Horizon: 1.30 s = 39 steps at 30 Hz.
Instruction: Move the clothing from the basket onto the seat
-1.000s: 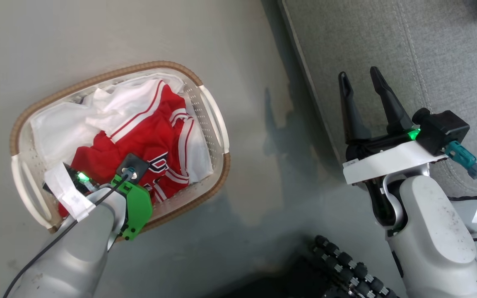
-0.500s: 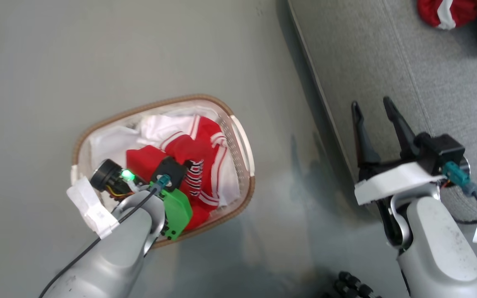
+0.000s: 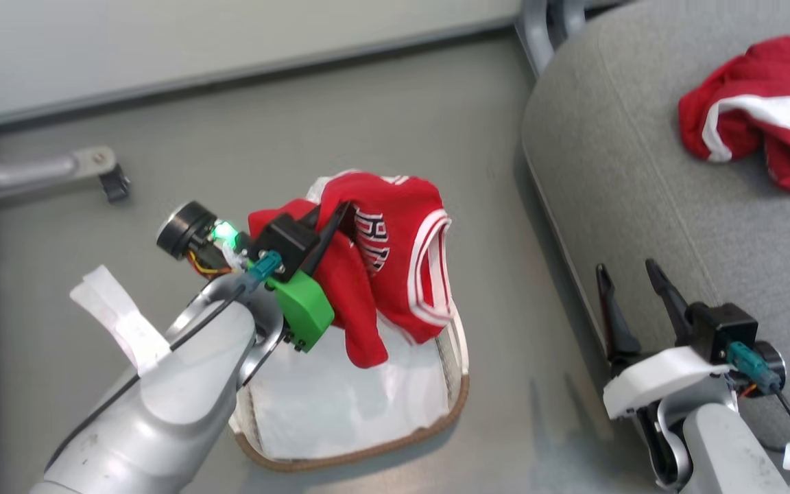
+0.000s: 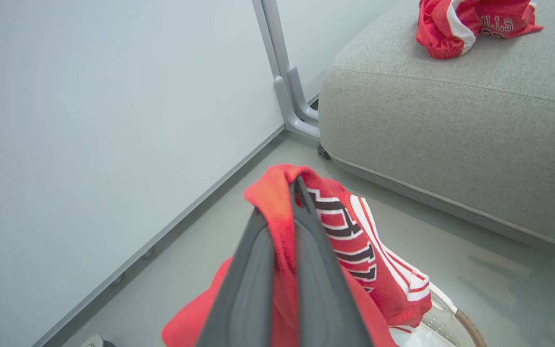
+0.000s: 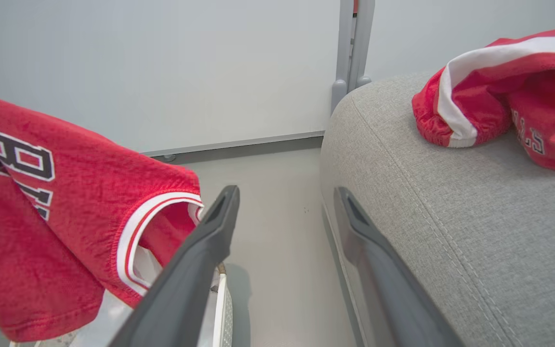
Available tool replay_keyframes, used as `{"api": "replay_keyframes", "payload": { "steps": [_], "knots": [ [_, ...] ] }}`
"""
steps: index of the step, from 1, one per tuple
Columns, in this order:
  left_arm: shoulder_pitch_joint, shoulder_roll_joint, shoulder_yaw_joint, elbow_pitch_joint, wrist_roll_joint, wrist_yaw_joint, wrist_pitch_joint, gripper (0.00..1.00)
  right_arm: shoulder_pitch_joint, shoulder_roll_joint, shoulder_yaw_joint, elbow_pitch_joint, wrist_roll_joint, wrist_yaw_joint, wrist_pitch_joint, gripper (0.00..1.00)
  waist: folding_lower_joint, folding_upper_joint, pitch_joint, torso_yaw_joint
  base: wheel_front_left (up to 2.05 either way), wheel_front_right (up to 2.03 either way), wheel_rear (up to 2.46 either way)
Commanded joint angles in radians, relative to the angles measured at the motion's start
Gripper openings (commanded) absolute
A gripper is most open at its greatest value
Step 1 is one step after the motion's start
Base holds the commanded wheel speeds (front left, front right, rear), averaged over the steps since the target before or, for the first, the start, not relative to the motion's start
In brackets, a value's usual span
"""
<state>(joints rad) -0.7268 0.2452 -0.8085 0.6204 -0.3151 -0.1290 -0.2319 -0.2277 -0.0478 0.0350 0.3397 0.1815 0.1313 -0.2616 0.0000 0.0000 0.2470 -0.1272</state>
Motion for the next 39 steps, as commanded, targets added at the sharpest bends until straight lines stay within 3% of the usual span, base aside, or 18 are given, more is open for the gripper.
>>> {"api": "replay_keyframes", "payload": {
  "steps": [1, 10, 18, 29, 39],
  "knots": [
    [-0.015, 0.016, -0.003, -0.028, -0.012, -0.002, 0.014, 0.00, 0.030, -0.005, -0.003, 0.006, -0.007, -0.001, -0.005, 1.00, 0.0000, 0.0000, -0.147, 0.067, 0.00, 0.00, 0.00],
    [-0.107, 0.074, 0.032, -0.184, -0.035, 0.016, 0.087, 0.00, 0.045, -0.005, 0.036, 0.010, -0.008, -0.001, -0.005, 1.00, 0.0000, 0.0000, -0.225, 0.053, 0.00, 0.00, 0.00],
    [-0.166, 0.049, 0.059, -0.218, -0.051, 0.042, 0.101, 0.00, 0.008, -0.005, 0.139, 0.008, 0.016, -0.001, -0.005, 1.00, 0.0000, 0.0000, -0.257, 0.050, 0.00, 0.00, 0.00],
    [-0.204, 0.013, 0.036, -0.234, -0.049, 0.041, 0.104, 0.00, -0.056, -0.005, 0.374, -0.027, 0.067, -0.001, -0.005, 1.00, 0.0000, 0.0000, -0.281, 0.063, 0.00, 0.00, 0.00],
    [-0.218, -0.031, -0.003, -0.272, -0.054, 0.035, 0.111, 0.00, -0.197, -0.004, 0.461, 0.093, 0.066, -0.001, -0.005, 1.00, 0.0000, 0.0000, -0.287, 0.091, 0.00, 0.00, 0.00]
  ]
}}
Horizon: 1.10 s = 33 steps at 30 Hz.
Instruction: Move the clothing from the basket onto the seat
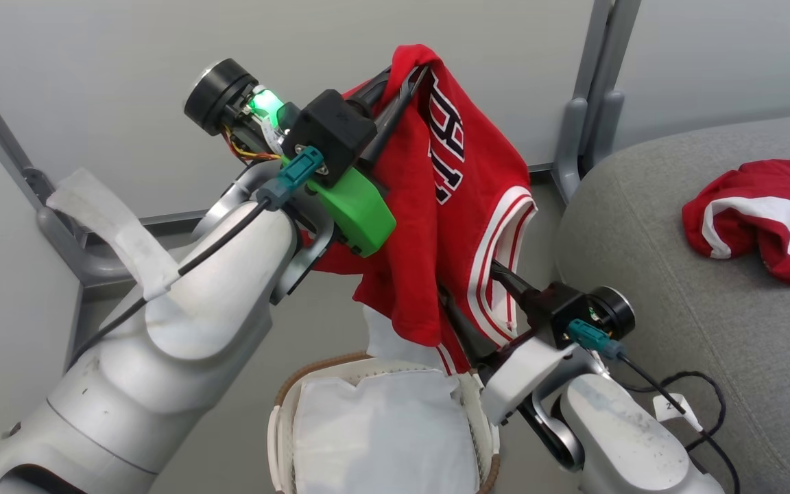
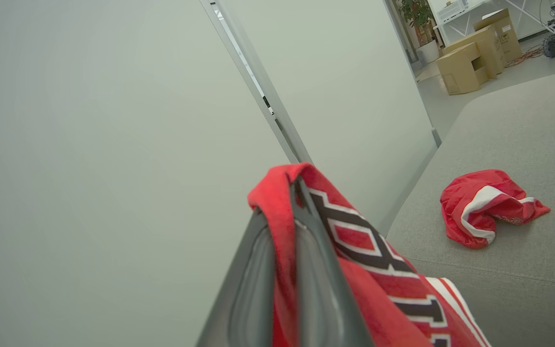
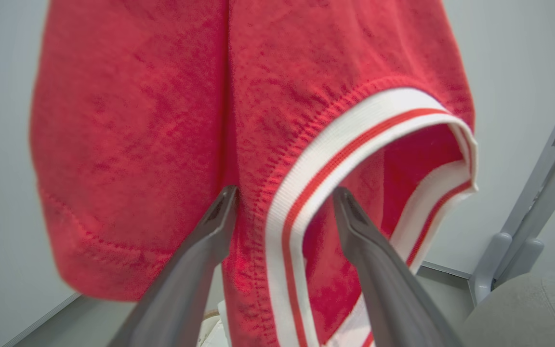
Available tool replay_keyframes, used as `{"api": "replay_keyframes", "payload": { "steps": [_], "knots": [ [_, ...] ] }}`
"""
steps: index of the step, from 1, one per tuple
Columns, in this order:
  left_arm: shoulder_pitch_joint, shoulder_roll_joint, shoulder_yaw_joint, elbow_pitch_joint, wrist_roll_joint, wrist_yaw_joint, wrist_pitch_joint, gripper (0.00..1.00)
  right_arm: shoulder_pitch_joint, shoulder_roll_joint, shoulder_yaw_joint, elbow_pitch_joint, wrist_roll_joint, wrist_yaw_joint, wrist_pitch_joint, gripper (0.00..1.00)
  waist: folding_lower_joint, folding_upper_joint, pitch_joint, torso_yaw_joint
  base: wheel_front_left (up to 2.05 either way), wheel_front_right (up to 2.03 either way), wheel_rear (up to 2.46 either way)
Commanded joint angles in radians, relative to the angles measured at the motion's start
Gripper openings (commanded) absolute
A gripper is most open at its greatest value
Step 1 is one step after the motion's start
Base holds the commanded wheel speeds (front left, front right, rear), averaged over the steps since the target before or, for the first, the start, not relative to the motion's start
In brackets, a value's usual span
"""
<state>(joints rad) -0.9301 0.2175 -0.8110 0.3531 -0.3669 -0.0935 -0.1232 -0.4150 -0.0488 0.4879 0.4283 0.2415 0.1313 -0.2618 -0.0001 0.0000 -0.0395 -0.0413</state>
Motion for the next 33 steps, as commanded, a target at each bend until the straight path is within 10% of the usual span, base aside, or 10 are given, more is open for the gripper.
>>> {"api": "replay_keyframes", "payload": {
  "steps": [1, 7, 9, 11, 20, 22, 23, 24, 33],
  "knots": [
    [-0.015, -0.006, -0.003, -0.006, -0.003, 0.000, 0.002, 0.00, -0.024, -0.003, 0.020, 0.015, 0.015, -0.001, -0.005, 1.00, 0.0001, 0.0000, 0.000, 0.007, 0.00, 0.00, 0.00],
    [-0.004, -0.025, -0.016, -0.019, -0.014, 0.002, -0.008, 0.00, -0.107, -0.003, 0.082, 0.085, 0.074, -0.001, -0.005, 1.00, 0.0001, 0.0000, 0.005, 0.027, 0.00, 0.00, 0.00],
    [0.010, -0.022, -0.016, -0.022, -0.021, 0.006, -0.010, 0.00, -0.119, -0.003, 0.094, 0.086, 0.087, -0.001, -0.005, 0.31, 0.0001, 0.0000, 0.007, 0.031, 0.00, 0.00, 0.00],
    [0.026, -0.014, -0.011, -0.025, -0.028, 0.012, -0.011, 0.00, -0.126, -0.004, 0.097, 0.082, 0.094, -0.001, -0.005, 0.00, 0.0001, 0.0000, 0.009, 0.033, 0.00, 0.00, 0.00],
    [0.135, 0.044, 0.027, 0.011, -0.081, 0.058, -0.025, 0.00, -0.127, -0.003, 0.070, 0.020, 0.059, -0.001, -0.005, 0.00, 0.0001, 0.0000, 0.022, 0.017, 0.00, 0.00, 0.00],
    [0.164, 0.052, 0.036, 0.030, -0.090, 0.075, -0.038, 0.42, -0.124, -0.003, 0.058, 0.006, 0.048, -0.001, -0.005, 0.00, 0.0001, 0.0000, 0.026, 0.012, 0.00, 0.00, 0.00],
    [0.178, 0.055, 0.036, 0.036, -0.094, 0.080, -0.042, 0.92, -0.122, -0.003, 0.054, 0.001, 0.044, -0.001, -0.005, 0.00, 0.0001, 0.0000, 0.027, 0.010, 0.00, 0.00, 0.00],
    [0.196, 0.054, 0.042, 0.045, -0.103, 0.089, -0.051, 1.00, -0.122, -0.003, 0.047, -0.006, 0.039, -0.001, -0.005, 0.00, 0.0001, 0.0000, 0.029, 0.007, 0.00, 0.00, 0.00],
    [0.334, 0.019, 0.048, 0.072, -0.153, 0.120, -0.105, 1.00, -0.113, -0.003, -0.029, -0.036, -0.017, -0.001, -0.005, 0.00, 0.0001, 0.0000, 0.045, -0.005, 0.00, 0.00, 0.00]
  ]
}}
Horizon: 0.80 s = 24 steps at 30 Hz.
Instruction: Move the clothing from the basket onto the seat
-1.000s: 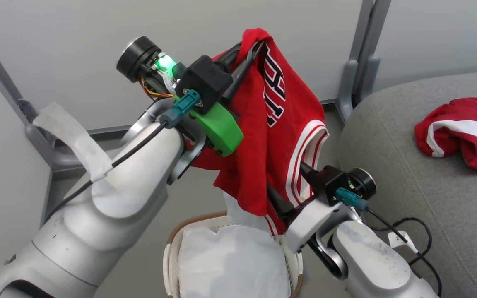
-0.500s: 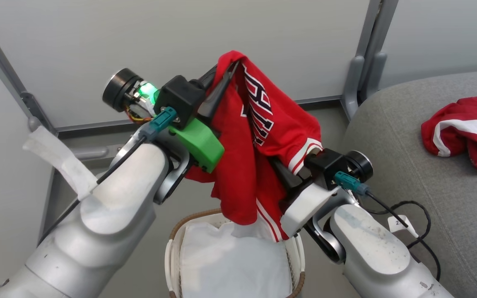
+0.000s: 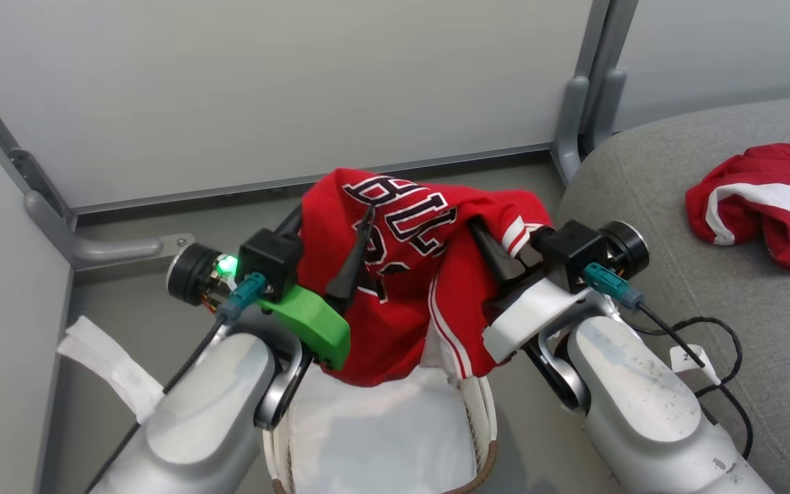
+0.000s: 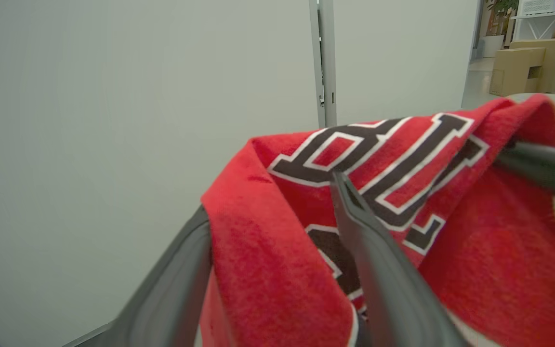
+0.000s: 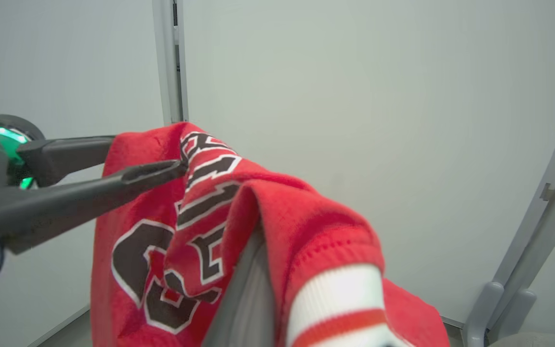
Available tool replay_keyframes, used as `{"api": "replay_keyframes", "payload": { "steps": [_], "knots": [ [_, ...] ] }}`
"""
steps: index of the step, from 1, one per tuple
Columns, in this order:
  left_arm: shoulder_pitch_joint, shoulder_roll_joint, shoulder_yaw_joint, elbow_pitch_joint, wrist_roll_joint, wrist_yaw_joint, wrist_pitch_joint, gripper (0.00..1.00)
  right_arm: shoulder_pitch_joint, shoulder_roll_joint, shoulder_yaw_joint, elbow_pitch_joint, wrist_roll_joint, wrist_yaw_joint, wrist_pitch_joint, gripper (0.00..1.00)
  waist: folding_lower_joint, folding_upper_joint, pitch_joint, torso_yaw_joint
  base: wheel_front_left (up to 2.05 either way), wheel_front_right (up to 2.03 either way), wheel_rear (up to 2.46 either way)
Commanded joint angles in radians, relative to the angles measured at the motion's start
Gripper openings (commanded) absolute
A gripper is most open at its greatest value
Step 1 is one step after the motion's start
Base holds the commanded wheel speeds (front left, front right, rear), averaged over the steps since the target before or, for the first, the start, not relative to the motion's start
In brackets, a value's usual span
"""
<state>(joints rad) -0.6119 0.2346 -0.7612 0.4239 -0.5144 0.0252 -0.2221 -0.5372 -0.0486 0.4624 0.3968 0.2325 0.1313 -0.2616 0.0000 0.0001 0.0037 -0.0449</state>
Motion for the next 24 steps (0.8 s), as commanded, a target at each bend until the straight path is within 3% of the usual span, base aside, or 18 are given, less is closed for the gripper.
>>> {"api": "replay_keyframes", "payload": {
  "steps": [1, 11, 24],
  "knots": [
    [0.031, -0.001, -0.009, 0.001, -0.002, -0.004, -0.011, 1.00, 0.011, -0.003, -0.017, -0.007, -0.017, -0.001, -0.005, 0.00, 0.0000, -0.0001, 0.004, -0.003, 0.00, 0.00, 0.00],
    [0.156, -0.037, -0.032, -0.003, -0.010, 0.001, -0.037, 1.00, 0.053, -0.004, -0.158, -0.035, -0.091, -0.001, -0.005, 0.00, 0.0000, -0.0001, 0.022, -0.012, 0.00, 0.00, 0.00],
    [0.195, -0.059, -0.039, 0.008, 0.025, -0.007, -0.044, 1.00, 0.082, -0.046, -0.279, -0.055, -0.141, -0.001, -0.005, 0.00, 0.0000, -0.0001, 0.047, -0.043, 0.00, 0.00, 0.00]
  ]
}}
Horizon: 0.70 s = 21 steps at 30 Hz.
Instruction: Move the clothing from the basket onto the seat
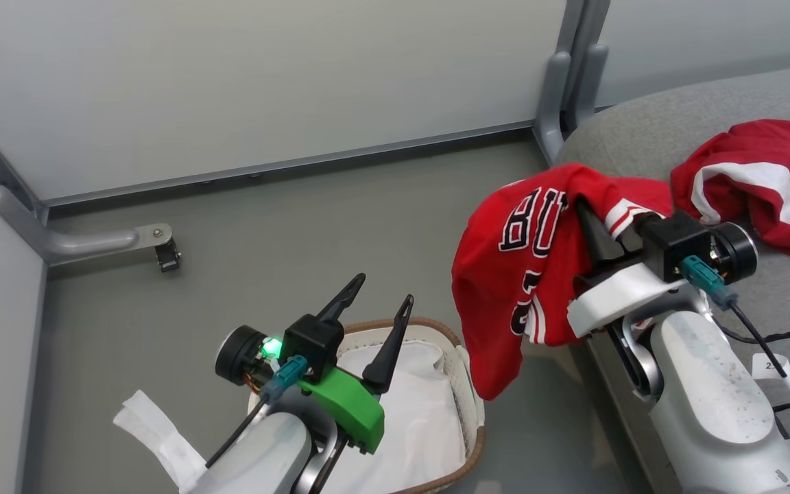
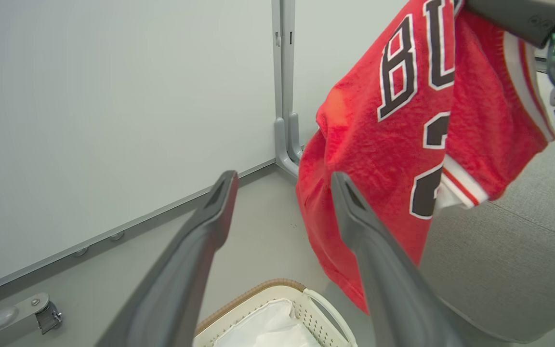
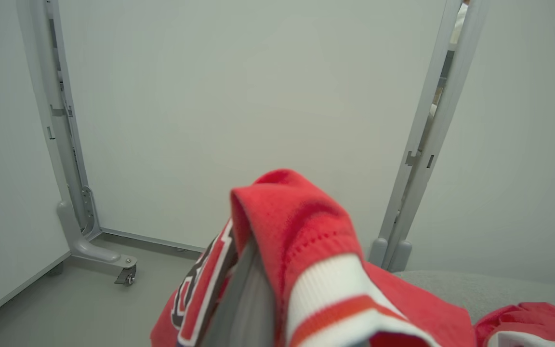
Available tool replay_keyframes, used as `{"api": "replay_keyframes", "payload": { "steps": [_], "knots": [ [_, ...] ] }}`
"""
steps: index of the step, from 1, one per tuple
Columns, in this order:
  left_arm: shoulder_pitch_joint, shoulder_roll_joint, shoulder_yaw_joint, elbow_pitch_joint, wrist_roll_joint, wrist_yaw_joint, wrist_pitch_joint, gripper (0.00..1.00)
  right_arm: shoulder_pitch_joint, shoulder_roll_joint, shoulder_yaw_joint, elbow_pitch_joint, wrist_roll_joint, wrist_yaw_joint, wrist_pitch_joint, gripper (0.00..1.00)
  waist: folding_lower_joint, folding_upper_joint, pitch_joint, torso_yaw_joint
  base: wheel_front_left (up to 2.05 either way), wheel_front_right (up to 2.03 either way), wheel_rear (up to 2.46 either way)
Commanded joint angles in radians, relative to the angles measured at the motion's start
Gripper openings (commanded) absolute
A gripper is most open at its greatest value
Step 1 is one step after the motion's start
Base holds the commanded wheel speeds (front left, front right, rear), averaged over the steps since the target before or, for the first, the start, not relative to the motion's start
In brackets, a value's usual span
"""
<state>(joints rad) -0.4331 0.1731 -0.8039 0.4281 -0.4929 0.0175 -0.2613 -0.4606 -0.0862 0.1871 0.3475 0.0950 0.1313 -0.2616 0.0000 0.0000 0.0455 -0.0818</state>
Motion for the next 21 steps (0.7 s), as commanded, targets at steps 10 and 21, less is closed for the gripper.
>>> {"api": "replay_keyframes", "payload": {
  "steps": [10, 21],
  "knots": [
    [-0.009, -0.005, 0.003, -0.007, 0.034, -0.005, -0.004, 1.00, -0.027, -0.037, -0.063, -0.032, -0.016, -0.001, -0.005, 0.00, 0.0000, 0.0000, 0.073, -0.133, 0.00, 0.00, 0.00],
    [-0.054, -0.004, -0.006, -0.008, 0.062, -0.008, -0.003, 1.00, -0.051, -0.053, -0.094, -0.050, -0.018, -0.001, -0.005, 0.00, 0.0000, 0.0000, 0.173, -0.327, 0.00, 0.00, 0.00]
  ]
}}
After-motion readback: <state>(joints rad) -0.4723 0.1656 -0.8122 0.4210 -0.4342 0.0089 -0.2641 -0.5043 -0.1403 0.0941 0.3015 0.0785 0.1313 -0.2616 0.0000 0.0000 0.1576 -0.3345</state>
